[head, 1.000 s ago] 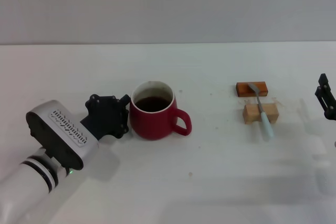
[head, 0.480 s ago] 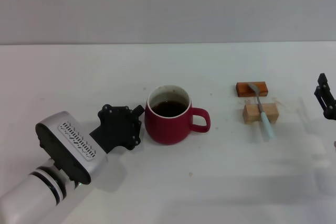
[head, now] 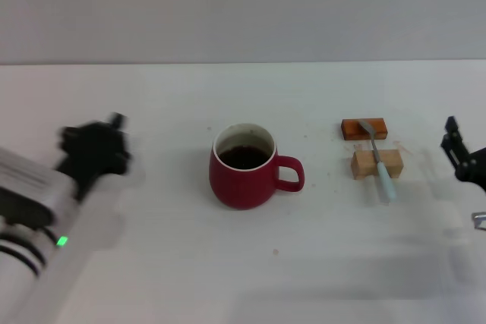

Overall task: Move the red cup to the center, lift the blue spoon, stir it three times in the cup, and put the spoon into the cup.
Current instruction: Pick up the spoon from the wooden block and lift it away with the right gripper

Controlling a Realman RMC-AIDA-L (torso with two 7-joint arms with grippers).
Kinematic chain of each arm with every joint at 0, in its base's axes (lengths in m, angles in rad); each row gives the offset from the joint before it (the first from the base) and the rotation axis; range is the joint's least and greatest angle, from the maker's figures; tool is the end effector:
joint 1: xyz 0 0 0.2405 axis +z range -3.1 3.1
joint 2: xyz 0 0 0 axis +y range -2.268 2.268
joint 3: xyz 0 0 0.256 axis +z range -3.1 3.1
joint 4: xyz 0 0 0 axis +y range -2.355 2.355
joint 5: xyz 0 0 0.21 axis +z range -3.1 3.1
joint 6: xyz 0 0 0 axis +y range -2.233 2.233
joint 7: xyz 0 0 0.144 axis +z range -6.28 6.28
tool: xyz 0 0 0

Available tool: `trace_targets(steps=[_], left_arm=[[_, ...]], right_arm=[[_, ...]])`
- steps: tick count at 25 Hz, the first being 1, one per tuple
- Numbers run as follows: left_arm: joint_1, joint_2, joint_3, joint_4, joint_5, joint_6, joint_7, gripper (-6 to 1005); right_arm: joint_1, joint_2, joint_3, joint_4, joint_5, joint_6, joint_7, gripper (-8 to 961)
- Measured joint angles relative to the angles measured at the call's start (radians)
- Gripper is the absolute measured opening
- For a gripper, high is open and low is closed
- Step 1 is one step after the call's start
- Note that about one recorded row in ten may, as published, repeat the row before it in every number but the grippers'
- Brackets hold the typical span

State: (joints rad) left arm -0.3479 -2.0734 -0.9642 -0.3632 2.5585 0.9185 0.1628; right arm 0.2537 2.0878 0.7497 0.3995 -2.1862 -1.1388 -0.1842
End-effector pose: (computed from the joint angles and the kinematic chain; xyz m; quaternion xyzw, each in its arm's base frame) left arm -0.3182 0.3240 -0.0524 -0.7792 -0.1547 -0.1786 0.5805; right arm 0.3244 0.2878 -0.0425 -0.6980 0.2087 0.2470 0.6390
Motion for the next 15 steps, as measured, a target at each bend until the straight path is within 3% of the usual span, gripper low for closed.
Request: trace_targets(steps=[4, 6, 9, 15], left_arm=[[0.008, 0.001, -0.013, 0.001, -0.025, 0.011, -0.018, 0], [0.046, 0.007, -0.074, 0.007, -0.091, 0.077, -0.160, 0], [0.054, 0.007, -0.094, 0.024, -0.095, 0.118, -0.232, 0], [0.056, 0.009, -0.096, 0.038, -0.097, 0.161, -0.262, -1]], right_arm=[[-0.014, 0.002, -0.016, 0.015, 0.001, 0.007, 0.011, 737], [-0.027, 0.003, -0.016, 0.027, 0.001, 0.007, 0.011, 737], [-0.052, 0.003, -0.015, 0.053, 0.002, 0.007, 0.011, 737], [-0.119, 0.002, -0.014, 0.126, 0.003, -0.001, 0.003, 737]])
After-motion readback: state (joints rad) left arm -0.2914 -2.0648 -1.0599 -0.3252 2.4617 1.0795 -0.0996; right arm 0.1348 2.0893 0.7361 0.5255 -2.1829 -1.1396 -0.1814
